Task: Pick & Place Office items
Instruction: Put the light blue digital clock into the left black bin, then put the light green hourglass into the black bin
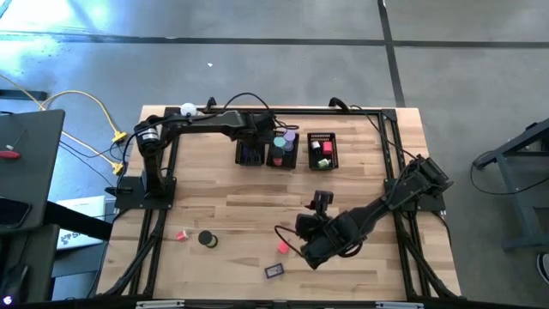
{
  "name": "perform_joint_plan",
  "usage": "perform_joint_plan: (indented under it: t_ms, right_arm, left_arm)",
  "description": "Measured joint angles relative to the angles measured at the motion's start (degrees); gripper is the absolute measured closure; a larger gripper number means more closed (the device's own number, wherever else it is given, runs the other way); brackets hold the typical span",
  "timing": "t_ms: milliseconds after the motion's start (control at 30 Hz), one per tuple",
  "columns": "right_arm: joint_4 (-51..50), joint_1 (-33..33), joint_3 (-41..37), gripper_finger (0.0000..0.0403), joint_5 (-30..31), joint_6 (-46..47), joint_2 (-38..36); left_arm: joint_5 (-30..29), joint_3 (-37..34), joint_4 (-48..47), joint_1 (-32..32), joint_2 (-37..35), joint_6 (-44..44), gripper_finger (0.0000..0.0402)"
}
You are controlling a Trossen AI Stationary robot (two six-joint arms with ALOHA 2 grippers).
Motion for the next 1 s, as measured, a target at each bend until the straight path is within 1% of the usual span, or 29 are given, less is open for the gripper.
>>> perform_joint_plan:
  t_ms: [233, 400, 667, 867, 933, 1000]
  right_arm:
    - [0.08, -0.38, -0.01, 0.0160, -0.23, -0.01, 0.00]
    - [0.08, -0.50, 0.00, 0.0160, -0.24, -0.02, 0.00]
    - [0.08, -0.50, 0.00, 0.0160, -0.28, -0.02, 0.00]
    - [0.08, -0.50, 0.00, 0.0160, -0.31, -0.02, 0.00]
    - [0.08, -0.50, 0.00, 0.0160, -0.31, -0.02, 0.00]
    - [0.08, -0.50, 0.00, 0.0160, -0.29, -0.02, 0.00]
  left_arm:
    - [-0.09, 0.00, 0.83, -1.23, -3.04, 0.46, 0.0223]
    - [-3.20, 0.00, 0.99, -3.02, -6.92, 1.32, 0.0223]
    - [-3.59, 0.02, 0.99, -6.18, -17.13, 0.58, 0.0223]
    - [-3.61, 0.04, -0.23, -11.03, -26.50, -1.37, 0.0223]
    - [-3.61, 0.04, -0.96, -13.02, -29.44, -2.88, 0.0223]
    - [-3.61, 0.04, -1.21, -15.14, -31.95, -6.61, 0.0223]
